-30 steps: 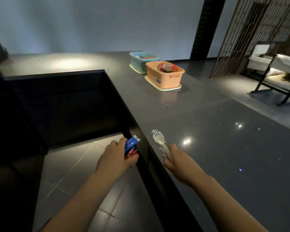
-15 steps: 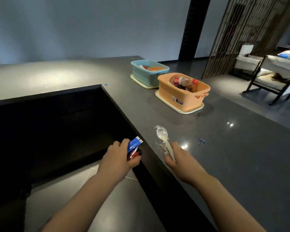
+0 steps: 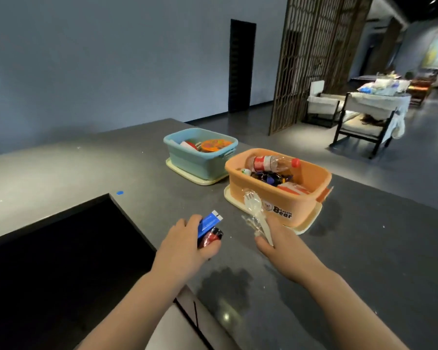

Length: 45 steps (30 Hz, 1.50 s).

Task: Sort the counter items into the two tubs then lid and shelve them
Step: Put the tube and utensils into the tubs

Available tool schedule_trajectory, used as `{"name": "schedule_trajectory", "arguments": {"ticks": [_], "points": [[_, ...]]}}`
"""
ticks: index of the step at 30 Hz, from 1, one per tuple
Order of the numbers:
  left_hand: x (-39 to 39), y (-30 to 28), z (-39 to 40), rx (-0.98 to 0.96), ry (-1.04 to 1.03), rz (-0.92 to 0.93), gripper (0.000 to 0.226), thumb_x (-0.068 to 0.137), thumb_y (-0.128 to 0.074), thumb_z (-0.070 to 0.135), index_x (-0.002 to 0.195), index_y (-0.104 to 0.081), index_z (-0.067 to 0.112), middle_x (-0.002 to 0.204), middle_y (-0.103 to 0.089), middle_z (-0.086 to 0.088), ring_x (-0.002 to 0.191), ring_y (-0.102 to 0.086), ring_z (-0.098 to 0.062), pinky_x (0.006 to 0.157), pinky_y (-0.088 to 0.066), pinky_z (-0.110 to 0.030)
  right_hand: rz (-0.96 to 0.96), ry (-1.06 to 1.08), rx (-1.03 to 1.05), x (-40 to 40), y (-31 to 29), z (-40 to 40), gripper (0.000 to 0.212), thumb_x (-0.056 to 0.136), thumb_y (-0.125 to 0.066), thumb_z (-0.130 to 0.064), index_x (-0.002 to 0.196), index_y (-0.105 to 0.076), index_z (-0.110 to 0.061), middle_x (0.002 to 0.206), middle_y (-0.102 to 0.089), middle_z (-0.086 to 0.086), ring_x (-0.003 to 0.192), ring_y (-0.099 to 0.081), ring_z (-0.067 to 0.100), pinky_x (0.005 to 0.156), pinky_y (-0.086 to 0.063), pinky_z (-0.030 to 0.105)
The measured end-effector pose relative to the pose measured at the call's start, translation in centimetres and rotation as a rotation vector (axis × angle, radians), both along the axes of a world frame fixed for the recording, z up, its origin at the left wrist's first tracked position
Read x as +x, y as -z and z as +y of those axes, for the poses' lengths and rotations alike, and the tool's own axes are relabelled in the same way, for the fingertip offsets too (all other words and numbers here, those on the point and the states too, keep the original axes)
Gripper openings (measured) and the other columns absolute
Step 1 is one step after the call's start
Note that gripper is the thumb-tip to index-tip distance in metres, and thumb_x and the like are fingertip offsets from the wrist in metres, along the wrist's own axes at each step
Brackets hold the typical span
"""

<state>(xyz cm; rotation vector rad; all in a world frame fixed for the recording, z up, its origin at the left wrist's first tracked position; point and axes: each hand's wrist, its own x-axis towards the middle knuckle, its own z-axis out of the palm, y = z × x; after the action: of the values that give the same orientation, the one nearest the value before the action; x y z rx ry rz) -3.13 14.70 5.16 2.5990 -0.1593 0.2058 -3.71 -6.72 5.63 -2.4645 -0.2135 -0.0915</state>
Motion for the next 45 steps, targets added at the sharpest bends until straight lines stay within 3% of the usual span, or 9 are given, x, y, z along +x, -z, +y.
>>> {"name": "schedule_trajectory", "arguments": {"ticks": [4,8,12,15,22,28,31,38,45], "points": [[7.3,-1.4,1.2,0.002,0.042,-0.009,0.054,0.08,-0.056,0.057,0.123,-0.039,0.03,0.102,-0.048,0.001,0.092,-0.051,-0.018,0.081,-0.049,-0.038,-0.011,0.067,-0.041,6.0,-0.4,1.2,0.026,0.096,-0.046,-0.033,0.118,-0.036,-0.023,0.089,-0.055,-0.007,0.072,-0.054,0.004,0.06,-0.042,0.028],[13.5,-2.1,1.8,-0.014,0.077,0.0,0.054,0.081,-0.056,0.057,0.125,-0.037,0.031,0.1,-0.047,0.003,0.09,-0.049,-0.015,0.074,-0.045,-0.031,0.013,0.122,-0.115,10.9,-1.3,2.0,0.031,0.098,-0.043,-0.035,0.125,-0.036,-0.022,0.106,-0.059,-0.002,0.085,-0.058,0.011,0.073,-0.047,0.032],[19.8,-2.4,1.6,0.0,0.166,-0.002,0.052,0.081,-0.057,0.056,0.123,-0.037,0.032,0.102,-0.047,0.004,0.092,-0.049,-0.015,0.074,-0.046,-0.031,0.015,0.192,-0.158,15.9,-2.6,1.6,0.017,0.099,-0.042,-0.038,0.109,-0.036,-0.026,0.095,-0.057,-0.011,0.069,-0.051,-0.001,0.055,-0.036,0.016],[24.9,-2.8,1.2,0.001,0.267,-0.052,0.051,0.081,-0.057,0.057,0.121,-0.039,0.032,0.103,-0.049,0.004,0.095,-0.051,-0.018,0.076,-0.047,-0.034,0.0,0.308,-0.11,19.5,-4.3,0.0,0.029,0.099,-0.044,-0.035,0.124,-0.038,-0.023,0.091,-0.057,-0.015,0.069,-0.052,-0.001,0.054,-0.034,0.018],[35.0,-3.1,-1.4,-0.044,0.559,-0.07,0.062,0.079,-0.058,0.059,0.131,-0.036,0.032,0.112,-0.048,0.005,0.099,-0.048,-0.015,0.078,-0.041,-0.031,0.259,0.46,-0.157,25.3,-3.7,-2.6,0.04,0.097,-0.048,-0.035,0.134,-0.035,-0.027,0.096,-0.064,-0.006,0.08,-0.061,0.01,0.073,-0.05,0.033],[38.2,-1.6,-4.4,-0.062,0.733,0.004,0.059,0.079,-0.057,0.06,0.127,-0.036,0.035,0.108,-0.049,0.007,0.097,-0.05,-0.013,0.075,-0.04,-0.029,0.445,0.603,-0.388,26.4,-1.1,-2.1,0.02,0.097,-0.041,-0.038,0.109,-0.043,-0.021,0.108,-0.062,0.005,0.104,-0.056,0.027,0.095,-0.035,0.042],[39.0,-1.2,-6.6,-0.077,0.749,0.002,0.065,0.079,-0.055,0.062,0.133,-0.029,0.036,0.115,-0.048,0.007,0.105,-0.05,-0.014,0.084,-0.045,-0.031,0.443,0.7,-0.36,26.8,-0.4,-1.5,0.029,0.095,-0.046,-0.036,0.119,-0.044,-0.02,0.116,-0.059,0.005,0.11,-0.054,0.027,0.105,-0.032,0.045],[39.9,-0.2,-10.2,-0.071,0.821,0.003,0.061,0.079,-0.055,0.061,0.13,-0.029,0.038,0.127,-0.046,0.008,0.11,-0.048,-0.016,0.087,-0.047,-0.036,0.575,0.719,-0.278,28.5,-0.4,-2.2,0.033,0.086,-0.059,-0.033,0.112,-0.049,-0.016,0.099,-0.061,0.003,0.087,-0.06,0.02,0.074,-0.05,0.034],[39.5,0.1,-11.0,-0.087,0.879,0.007,0.063,0.08,-0.058,0.056,0.133,-0.032,0.034,0.122,-0.046,0.008,0.099,-0.045,-0.008,0.077,-0.038,-0.027,0.337,0.674,-0.296,27.2,-0.5,-2.7,0.029,0.081,-0.067,-0.047,0.081,-0.05,-0.023,0.073,-0.055,-0.008,0.061,-0.049,0.007,0.052,-0.033,0.023]]}}
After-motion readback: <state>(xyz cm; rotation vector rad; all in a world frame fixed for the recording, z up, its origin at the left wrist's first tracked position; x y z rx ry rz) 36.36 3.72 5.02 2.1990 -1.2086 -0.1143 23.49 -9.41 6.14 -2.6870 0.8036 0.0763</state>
